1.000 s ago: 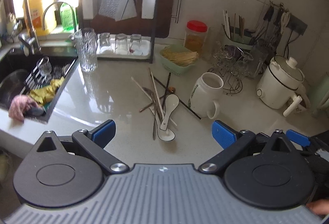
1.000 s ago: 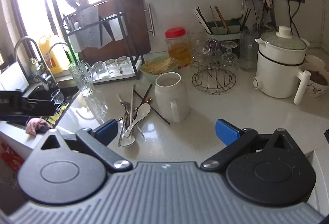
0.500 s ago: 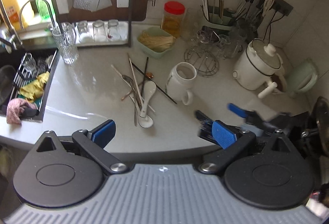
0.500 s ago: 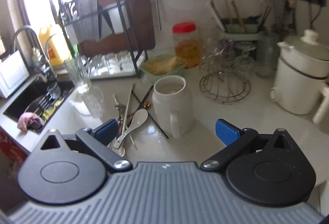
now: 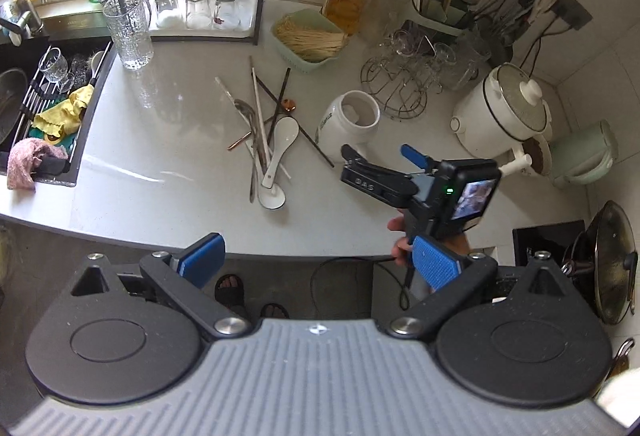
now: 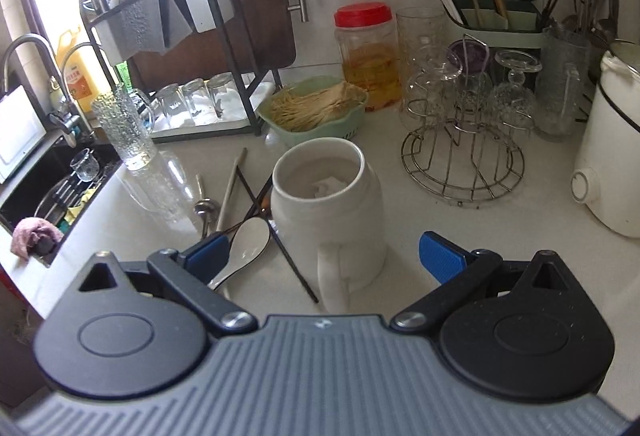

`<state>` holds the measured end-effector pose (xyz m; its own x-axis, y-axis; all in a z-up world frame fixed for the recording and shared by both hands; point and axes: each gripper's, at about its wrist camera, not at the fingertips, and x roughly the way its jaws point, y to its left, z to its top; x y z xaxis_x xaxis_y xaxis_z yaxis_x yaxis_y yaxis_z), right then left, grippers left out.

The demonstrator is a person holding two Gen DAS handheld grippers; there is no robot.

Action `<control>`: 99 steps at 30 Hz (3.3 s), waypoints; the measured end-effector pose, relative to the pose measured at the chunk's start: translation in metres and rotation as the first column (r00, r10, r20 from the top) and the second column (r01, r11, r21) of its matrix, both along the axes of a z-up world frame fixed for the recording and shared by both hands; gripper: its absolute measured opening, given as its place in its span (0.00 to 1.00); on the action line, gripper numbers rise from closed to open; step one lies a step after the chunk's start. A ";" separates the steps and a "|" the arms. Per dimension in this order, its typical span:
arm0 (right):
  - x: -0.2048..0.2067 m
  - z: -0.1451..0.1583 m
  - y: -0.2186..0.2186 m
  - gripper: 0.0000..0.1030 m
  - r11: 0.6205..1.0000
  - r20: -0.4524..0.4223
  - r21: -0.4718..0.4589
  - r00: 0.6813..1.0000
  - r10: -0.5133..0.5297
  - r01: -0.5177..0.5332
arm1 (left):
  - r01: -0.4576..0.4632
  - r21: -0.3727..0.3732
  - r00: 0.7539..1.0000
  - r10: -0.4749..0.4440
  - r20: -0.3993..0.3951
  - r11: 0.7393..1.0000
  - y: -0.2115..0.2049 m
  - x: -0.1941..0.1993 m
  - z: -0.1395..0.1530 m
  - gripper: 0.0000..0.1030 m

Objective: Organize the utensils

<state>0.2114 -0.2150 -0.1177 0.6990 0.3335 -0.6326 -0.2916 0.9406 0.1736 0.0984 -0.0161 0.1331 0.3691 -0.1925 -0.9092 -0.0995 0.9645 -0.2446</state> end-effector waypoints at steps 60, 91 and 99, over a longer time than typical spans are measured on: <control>0.049 -0.031 0.055 0.88 0.970 -0.102 -0.187 0.979 -0.175 0.154 | 0.108 -0.058 0.994 -0.109 -0.017 0.992 0.102 0.202 -0.309 0.87; 0.024 -0.031 0.066 0.88 0.960 -0.123 -0.199 0.966 -0.226 0.199 | 0.149 -0.077 0.987 -0.144 0.070 0.986 0.089 0.210 -0.326 0.14; 0.022 -0.033 0.071 0.88 0.954 -0.105 -0.232 0.970 -0.220 0.191 | 0.141 -0.058 0.987 -0.136 0.086 0.988 0.089 0.206 -0.320 0.03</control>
